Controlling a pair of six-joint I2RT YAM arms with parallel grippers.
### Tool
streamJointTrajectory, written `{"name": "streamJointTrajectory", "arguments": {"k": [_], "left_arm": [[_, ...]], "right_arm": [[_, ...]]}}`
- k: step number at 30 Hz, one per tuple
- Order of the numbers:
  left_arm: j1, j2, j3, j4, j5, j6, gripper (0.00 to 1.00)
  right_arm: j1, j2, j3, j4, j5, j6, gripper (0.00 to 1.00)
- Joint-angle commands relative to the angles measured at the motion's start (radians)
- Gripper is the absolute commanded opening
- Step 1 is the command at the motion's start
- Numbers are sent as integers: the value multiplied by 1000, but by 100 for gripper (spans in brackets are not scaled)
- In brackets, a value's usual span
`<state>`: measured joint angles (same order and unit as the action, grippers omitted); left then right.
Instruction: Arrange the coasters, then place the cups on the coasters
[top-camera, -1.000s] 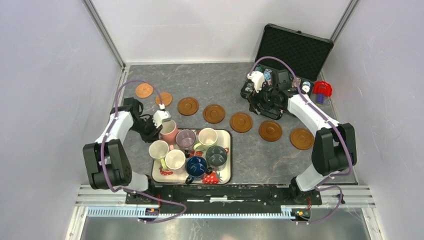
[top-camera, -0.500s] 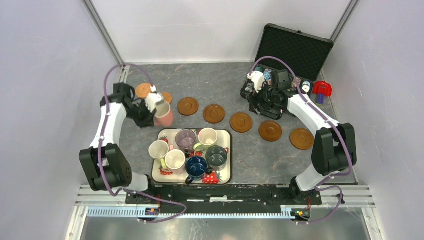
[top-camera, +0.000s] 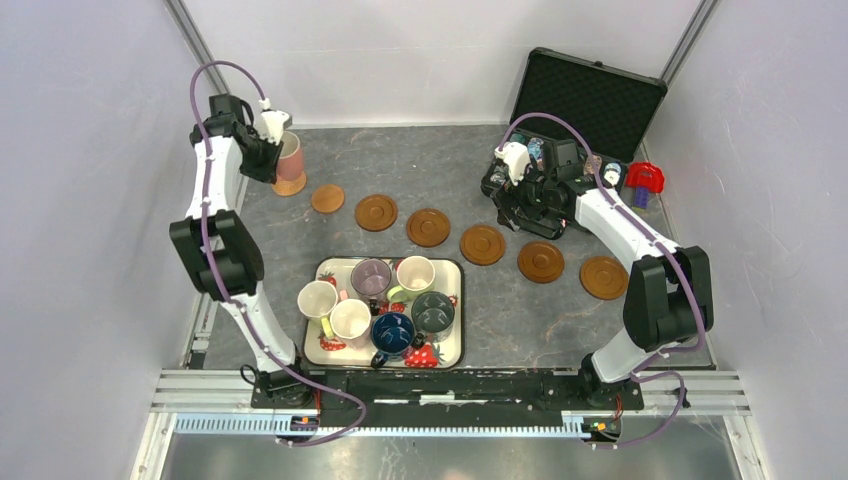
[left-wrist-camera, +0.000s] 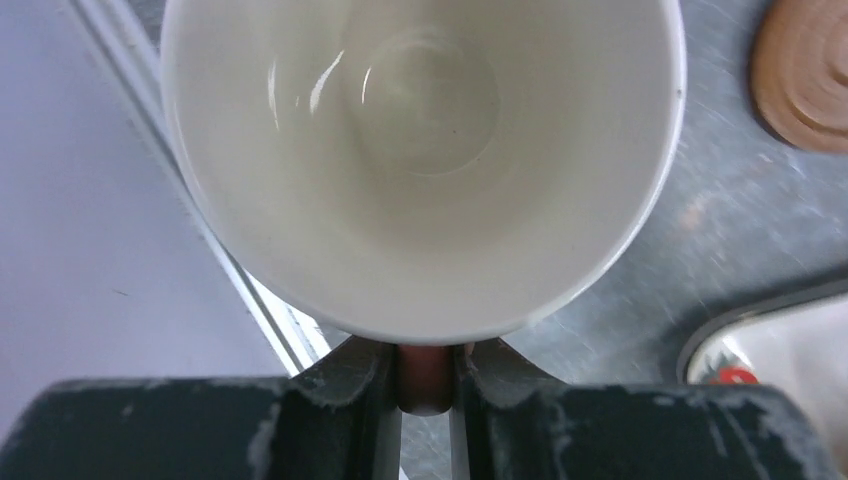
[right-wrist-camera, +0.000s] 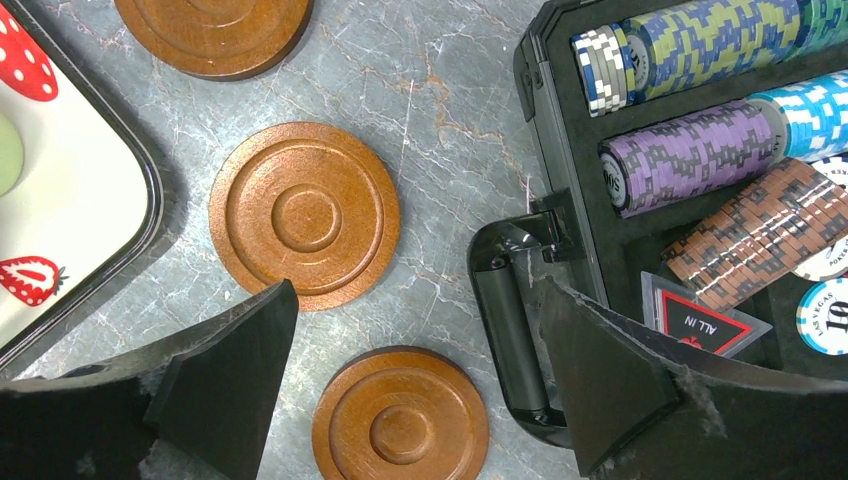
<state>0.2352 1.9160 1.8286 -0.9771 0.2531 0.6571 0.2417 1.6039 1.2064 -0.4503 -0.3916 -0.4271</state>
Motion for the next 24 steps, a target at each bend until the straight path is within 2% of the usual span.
{"name": "streamJointTrajectory", "arguments": {"k": [1,4,7,16,24], "left_arm": [[24,108,205,55,-72,-100,4],[42,190,288,31,-29,-47,8],[56,234,307,39,-1,15,7],[93,299,293,82,103,-7,8],[93,340,307,113,99,10,8]], "right_arm": [[4,-24,17,21,13,-1,98],[3,-22,15,19,13,-4,98],[4,-20,16,16,16,-7,98],[3,-14,16,11,22,-10,98],[4,3,25,9,21,-5,98]]}}
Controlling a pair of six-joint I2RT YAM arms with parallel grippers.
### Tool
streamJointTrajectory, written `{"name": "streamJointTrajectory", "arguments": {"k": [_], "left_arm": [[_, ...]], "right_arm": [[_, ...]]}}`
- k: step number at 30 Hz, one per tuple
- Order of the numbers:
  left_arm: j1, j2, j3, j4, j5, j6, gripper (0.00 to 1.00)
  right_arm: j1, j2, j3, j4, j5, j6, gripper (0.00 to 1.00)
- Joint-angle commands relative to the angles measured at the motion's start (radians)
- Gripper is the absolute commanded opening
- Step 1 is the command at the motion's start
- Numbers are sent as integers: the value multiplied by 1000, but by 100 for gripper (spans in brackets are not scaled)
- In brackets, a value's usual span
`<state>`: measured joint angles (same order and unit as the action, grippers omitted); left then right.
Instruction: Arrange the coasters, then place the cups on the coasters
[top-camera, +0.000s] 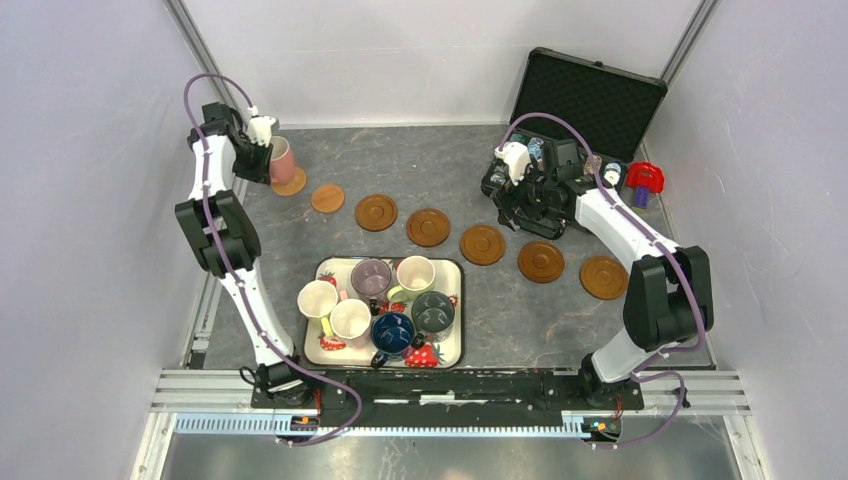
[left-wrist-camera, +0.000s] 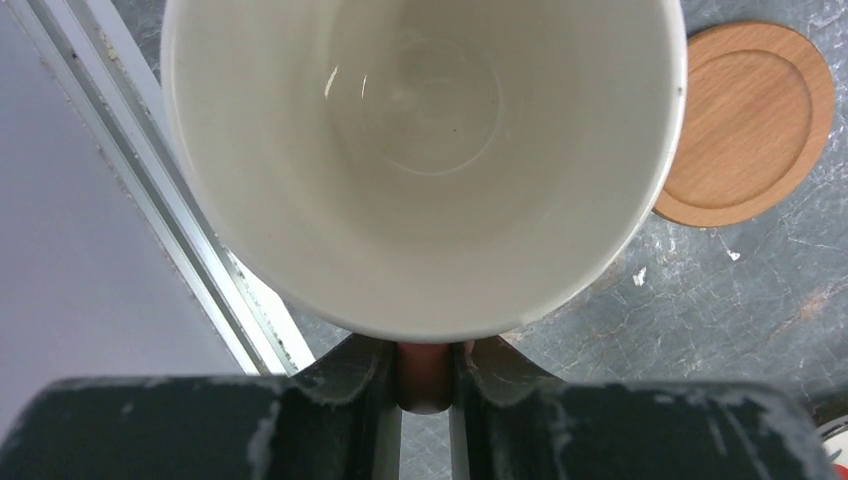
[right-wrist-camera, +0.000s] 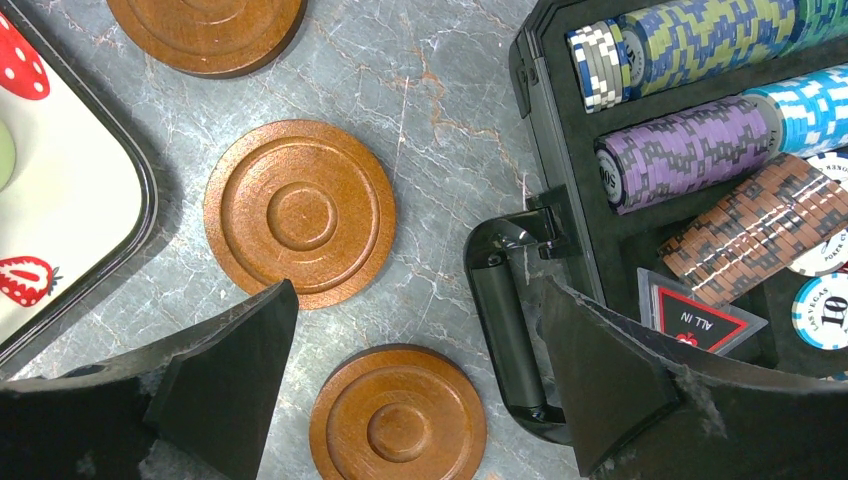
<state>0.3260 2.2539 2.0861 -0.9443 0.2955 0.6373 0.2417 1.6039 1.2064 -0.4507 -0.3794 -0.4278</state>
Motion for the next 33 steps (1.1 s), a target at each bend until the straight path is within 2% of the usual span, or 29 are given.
{"name": "streamJointTrajectory", "arguments": {"k": [1,10,18,26,33], "left_arm": [[2,6,53,81,57,32,8],[2,19,28,107,44,30,12],[2,22,3,121,35,36,20],[2,16,-33,122,14,62,24],[4,-8,-70,124,4,66,47]], "right_arm": [[3,4,25,12,11,-3,98],[4,13,25,14,14,-2,98],[3,20,30,13,15,-3,98],[5,23,32,12,16,-3,98],[5,23,35,11,15,-5,98]]}}
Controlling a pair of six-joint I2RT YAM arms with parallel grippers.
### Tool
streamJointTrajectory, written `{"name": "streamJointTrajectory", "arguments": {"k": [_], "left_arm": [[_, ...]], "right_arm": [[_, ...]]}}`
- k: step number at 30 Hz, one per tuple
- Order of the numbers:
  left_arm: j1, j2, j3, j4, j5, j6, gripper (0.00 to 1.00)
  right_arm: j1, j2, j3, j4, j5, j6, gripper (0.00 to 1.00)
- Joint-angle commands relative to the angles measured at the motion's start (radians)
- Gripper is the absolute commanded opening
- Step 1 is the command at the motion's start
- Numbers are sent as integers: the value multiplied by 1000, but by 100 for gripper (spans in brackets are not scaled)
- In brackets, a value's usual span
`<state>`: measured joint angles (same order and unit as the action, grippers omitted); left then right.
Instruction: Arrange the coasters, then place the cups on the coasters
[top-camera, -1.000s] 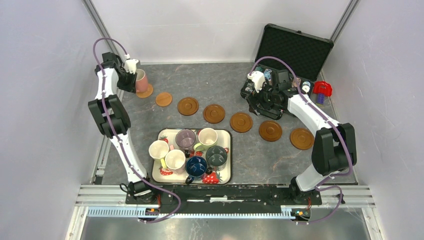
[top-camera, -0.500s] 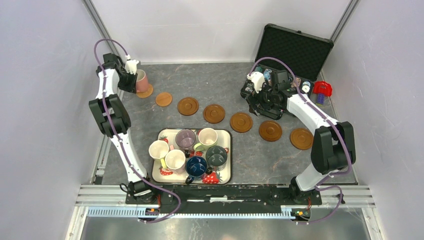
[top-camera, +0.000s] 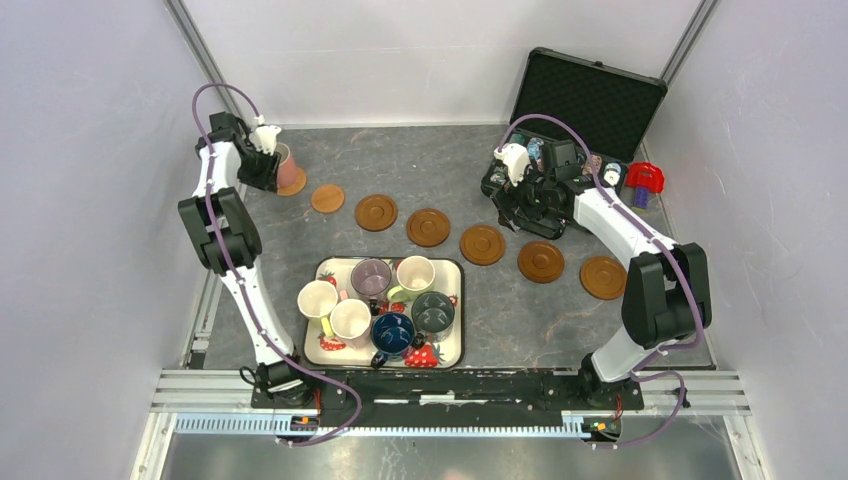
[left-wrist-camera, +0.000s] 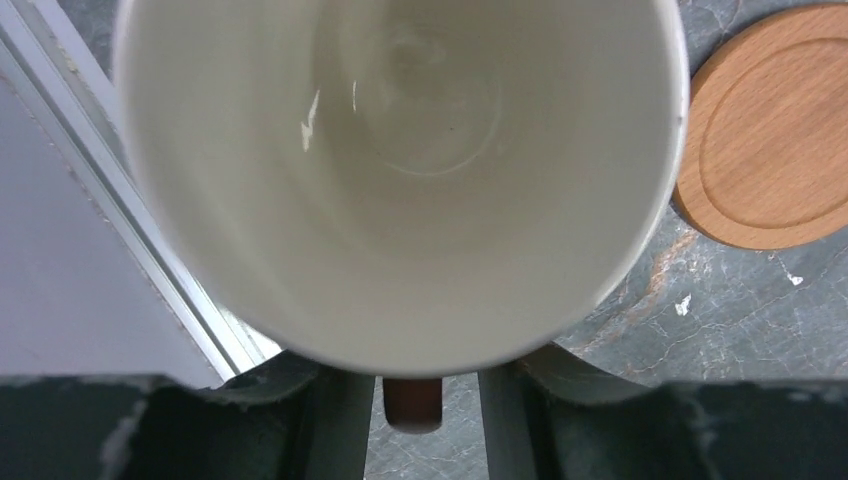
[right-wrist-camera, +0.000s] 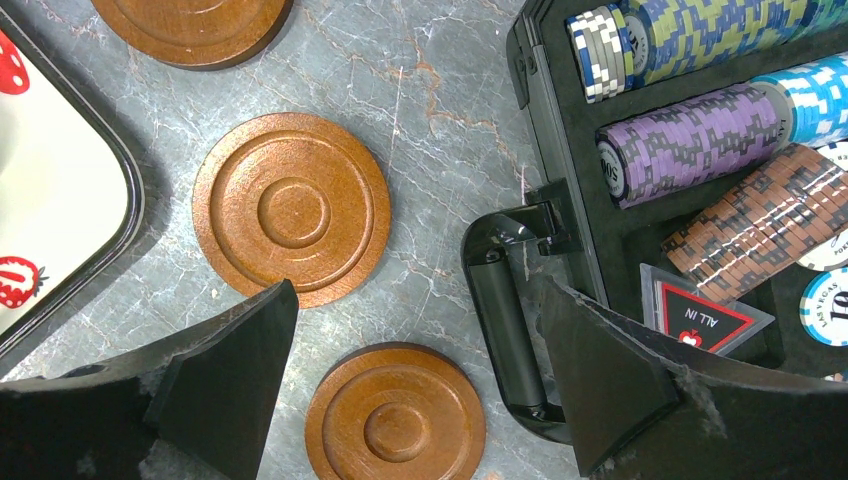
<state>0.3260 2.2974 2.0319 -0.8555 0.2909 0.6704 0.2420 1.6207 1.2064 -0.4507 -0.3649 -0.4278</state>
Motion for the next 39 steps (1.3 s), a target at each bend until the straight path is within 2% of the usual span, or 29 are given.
{"name": "streamJointTrajectory", "arguments": {"k": [1,6,8,9,12,16,21,27,31,39], "left_arm": [[3,-57,-22,35,8,35,49],[7,-102,-37,25,7,32,57],[13,-127,-35,7,5,24,64],[17,-142,-35,-5,5,21,69],[32,-199,-49,-48,6,27,99],[52,-293,-65,-120,30,46,100],[52,-383,-76,-276,128,138,100],[35,-424,-107,-490,326,303,100],[-56,-482,-208,-504,353,325,100],[-332,-664,-449,-458,328,302,100]], "right_arm": [[5,7,35,10,1,-6,98],[5,4,35,10,0,-9,98],[5,3,35,10,0,-9,98],[5,2,35,10,-1,-9,98],[5,-1,33,12,-7,-8,98],[4,-6,28,15,-11,-6,98],[5,-13,28,15,-20,-6,98],[5,-21,17,15,-31,-6,98],[5,-33,5,13,-30,-12,98],[4,-69,-38,18,-18,-22,98]]}}
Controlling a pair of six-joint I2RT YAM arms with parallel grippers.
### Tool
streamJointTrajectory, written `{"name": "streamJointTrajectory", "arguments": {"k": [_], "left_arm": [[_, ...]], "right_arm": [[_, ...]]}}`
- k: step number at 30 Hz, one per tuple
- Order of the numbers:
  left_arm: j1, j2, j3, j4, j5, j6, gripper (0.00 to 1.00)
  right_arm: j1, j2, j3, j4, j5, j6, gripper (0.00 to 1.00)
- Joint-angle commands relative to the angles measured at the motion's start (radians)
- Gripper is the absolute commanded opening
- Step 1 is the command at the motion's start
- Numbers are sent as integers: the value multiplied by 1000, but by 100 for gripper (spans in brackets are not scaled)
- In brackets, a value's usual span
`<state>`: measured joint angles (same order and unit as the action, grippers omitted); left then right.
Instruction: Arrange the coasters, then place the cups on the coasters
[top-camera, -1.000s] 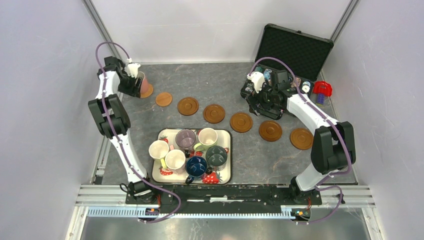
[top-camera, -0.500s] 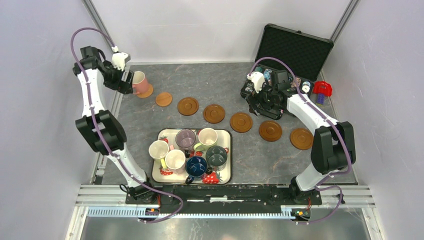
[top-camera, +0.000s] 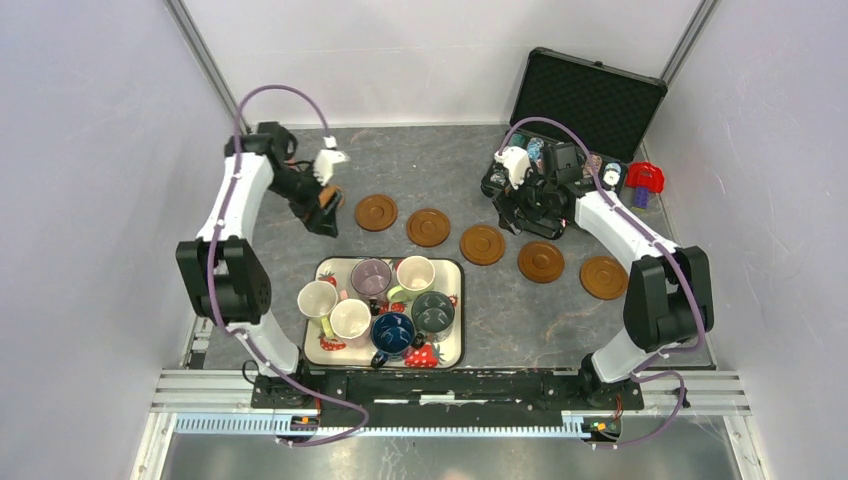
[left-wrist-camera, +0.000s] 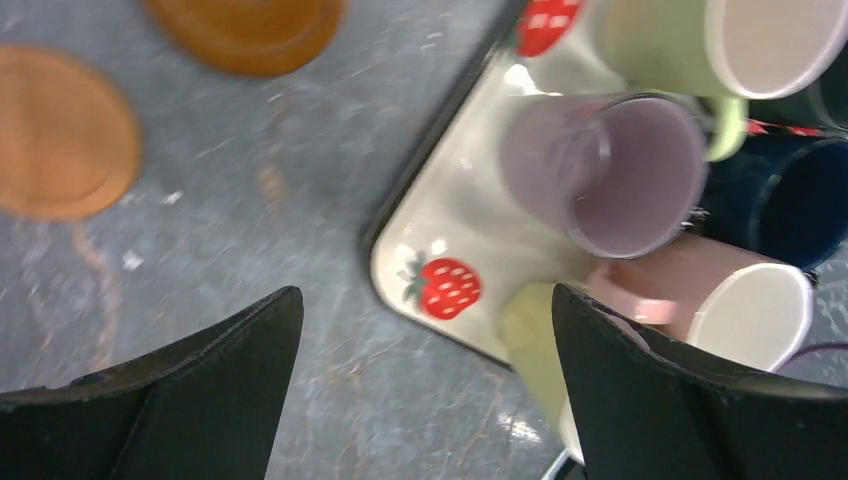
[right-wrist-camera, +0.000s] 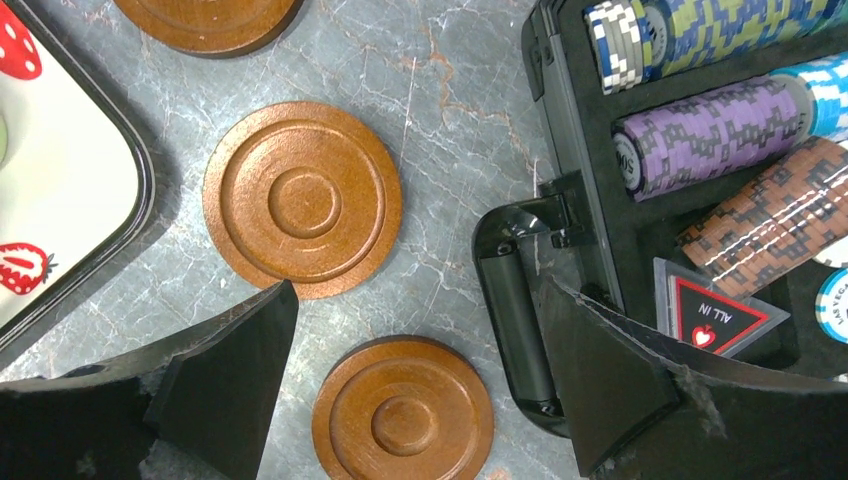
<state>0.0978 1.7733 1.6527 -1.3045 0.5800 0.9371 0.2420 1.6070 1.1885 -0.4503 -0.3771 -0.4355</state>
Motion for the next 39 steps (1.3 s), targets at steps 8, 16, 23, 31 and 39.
{"name": "streamJointTrajectory", "arguments": {"k": [8,16,23,31,39], "left_arm": [[-190,-239,-251,23,-64,98,95],[-167,-303,-355,-2,-136,117,89],[-99,-260,-288,-67,-116,73,77],[-146,-348,-297,-117,-87,159,76],[-169,-419,-365,-133,-150,195,72]], "right_arm": [[3,-76,-51,19,-3,-19,98],[3,-80,-53,22,-5,-16,98],[4,-79,-62,22,-14,-12,98],[3,-81,-70,19,-13,-13,98],[4,-85,-70,16,-8,-17,98]]}}
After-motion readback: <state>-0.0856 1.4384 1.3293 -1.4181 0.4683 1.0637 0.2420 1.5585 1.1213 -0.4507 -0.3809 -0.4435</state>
